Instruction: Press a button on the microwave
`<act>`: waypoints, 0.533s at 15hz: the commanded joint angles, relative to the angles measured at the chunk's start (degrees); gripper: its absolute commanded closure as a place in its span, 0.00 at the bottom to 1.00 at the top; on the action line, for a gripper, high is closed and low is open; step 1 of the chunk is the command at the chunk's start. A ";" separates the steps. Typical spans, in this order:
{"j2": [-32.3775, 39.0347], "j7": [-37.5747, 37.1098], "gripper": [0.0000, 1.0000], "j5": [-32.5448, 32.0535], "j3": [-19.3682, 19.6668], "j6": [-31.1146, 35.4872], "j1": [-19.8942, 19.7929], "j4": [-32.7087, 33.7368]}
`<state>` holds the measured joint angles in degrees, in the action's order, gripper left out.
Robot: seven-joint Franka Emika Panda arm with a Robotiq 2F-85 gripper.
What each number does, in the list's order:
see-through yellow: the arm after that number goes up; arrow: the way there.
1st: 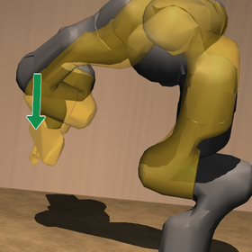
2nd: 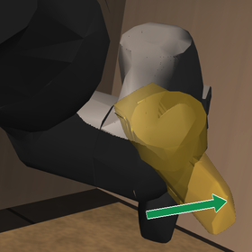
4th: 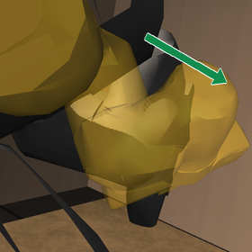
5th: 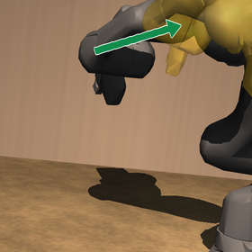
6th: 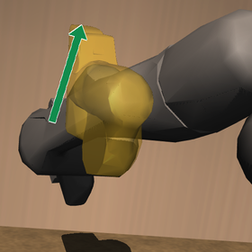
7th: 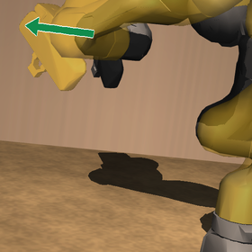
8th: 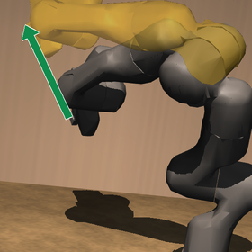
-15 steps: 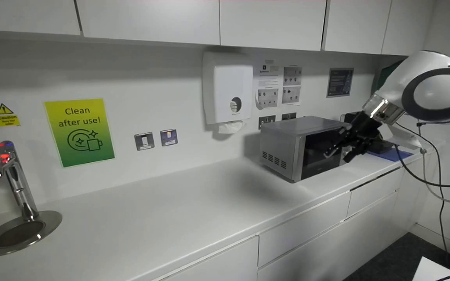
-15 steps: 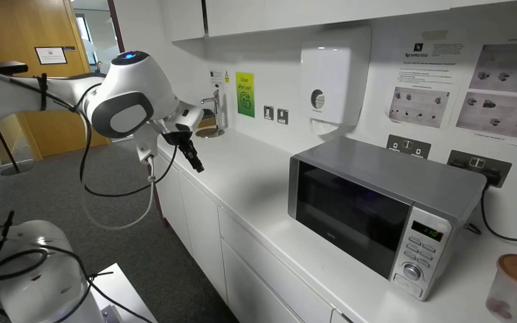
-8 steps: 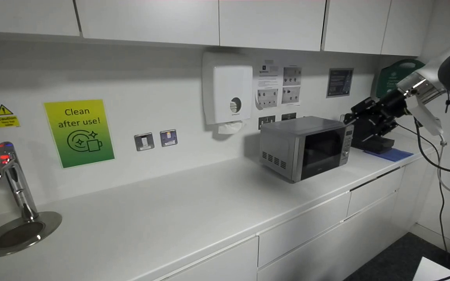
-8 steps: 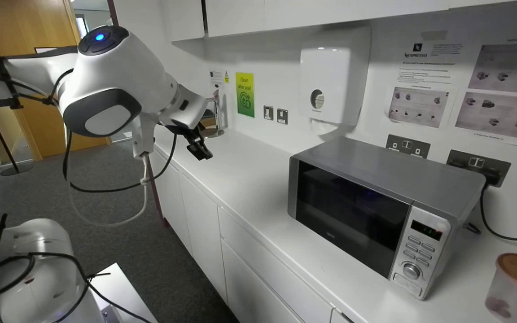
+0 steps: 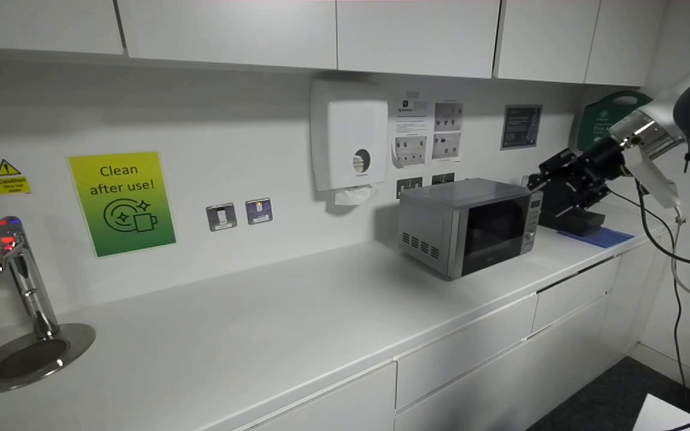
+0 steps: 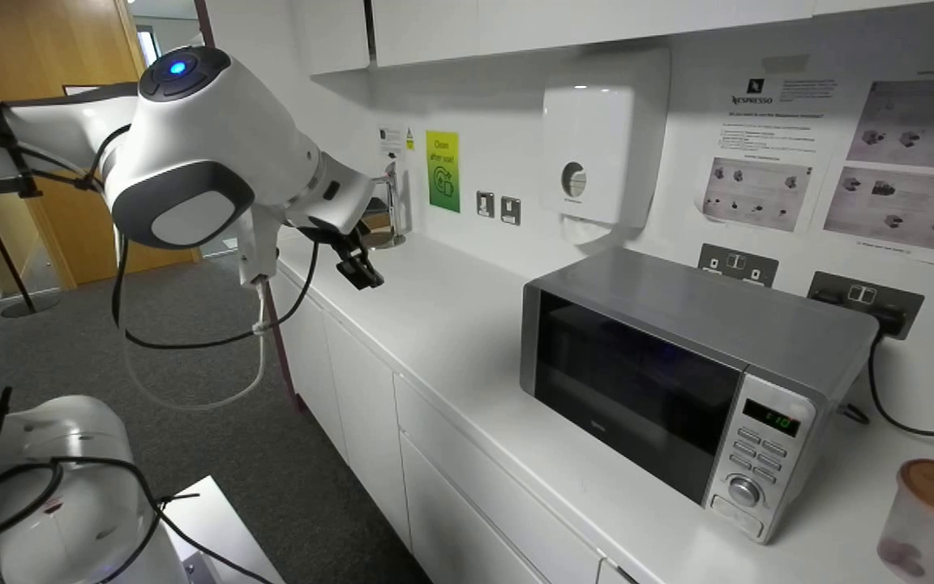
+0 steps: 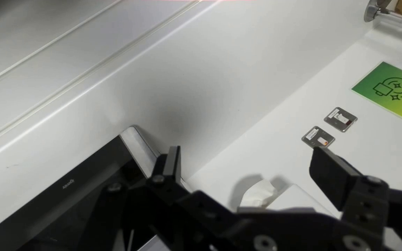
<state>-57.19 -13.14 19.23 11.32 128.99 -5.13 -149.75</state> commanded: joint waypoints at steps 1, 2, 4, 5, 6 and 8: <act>0.24 0.79 0.00 1.03 -0.66 -0.38 -1.01 0.19; 1.03 1.09 0.00 1.03 0.06 0.82 -1.47 0.31; 2.54 0.82 0.00 1.24 1.73 2.16 -2.88 0.90; 3.48 0.86 0.00 1.13 3.03 3.04 -4.11 1.12; 4.44 0.97 0.00 1.04 4.32 4.22 -5.33 1.25; 7.08 1.09 0.00 1.32 7.35 7.67 -7.62 1.68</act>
<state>-54.49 -13.22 19.23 15.41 132.50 -9.56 -149.73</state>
